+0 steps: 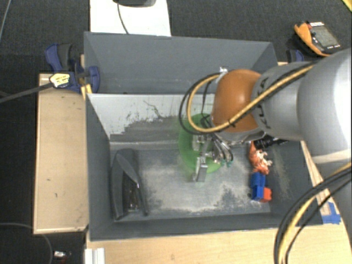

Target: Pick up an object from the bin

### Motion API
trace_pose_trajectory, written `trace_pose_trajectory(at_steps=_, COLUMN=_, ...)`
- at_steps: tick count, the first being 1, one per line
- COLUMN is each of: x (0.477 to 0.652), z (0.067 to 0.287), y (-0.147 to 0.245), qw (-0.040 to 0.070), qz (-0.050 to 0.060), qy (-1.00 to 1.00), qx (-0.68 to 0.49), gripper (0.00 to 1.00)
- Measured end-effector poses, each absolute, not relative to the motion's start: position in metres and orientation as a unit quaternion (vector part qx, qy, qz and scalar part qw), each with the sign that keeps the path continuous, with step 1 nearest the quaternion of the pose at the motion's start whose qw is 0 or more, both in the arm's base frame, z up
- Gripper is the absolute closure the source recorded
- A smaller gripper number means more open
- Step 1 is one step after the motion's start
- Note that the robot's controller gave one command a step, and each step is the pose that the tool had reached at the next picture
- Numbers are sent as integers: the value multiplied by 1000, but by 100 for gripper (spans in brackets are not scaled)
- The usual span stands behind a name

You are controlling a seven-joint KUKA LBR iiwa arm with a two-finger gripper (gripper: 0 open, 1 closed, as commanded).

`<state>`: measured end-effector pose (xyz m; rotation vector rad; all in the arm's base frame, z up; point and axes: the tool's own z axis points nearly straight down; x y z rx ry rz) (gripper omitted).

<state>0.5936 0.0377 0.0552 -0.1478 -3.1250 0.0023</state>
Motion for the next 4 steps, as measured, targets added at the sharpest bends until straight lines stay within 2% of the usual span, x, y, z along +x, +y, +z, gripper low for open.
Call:
trace_pose_trajectory(at_steps=1, x=585, z=83, y=42, qw=3, qz=0, qy=-998, qx=-56, gripper=0)
trace_pose_trajectory(at_steps=2, x=562, z=117, y=45, qw=6, qz=0, qy=-1000, qx=-7, gripper=100)
trace_pose_trajectory(at_steps=3, x=564, z=118, y=45, qw=3, qz=0, qy=-1000, qx=-7, gripper=0)
trace_pose_trajectory(at_steps=4, x=564, z=118, y=45, qw=3, qz=0, qy=-1000, qx=-8, gripper=0)
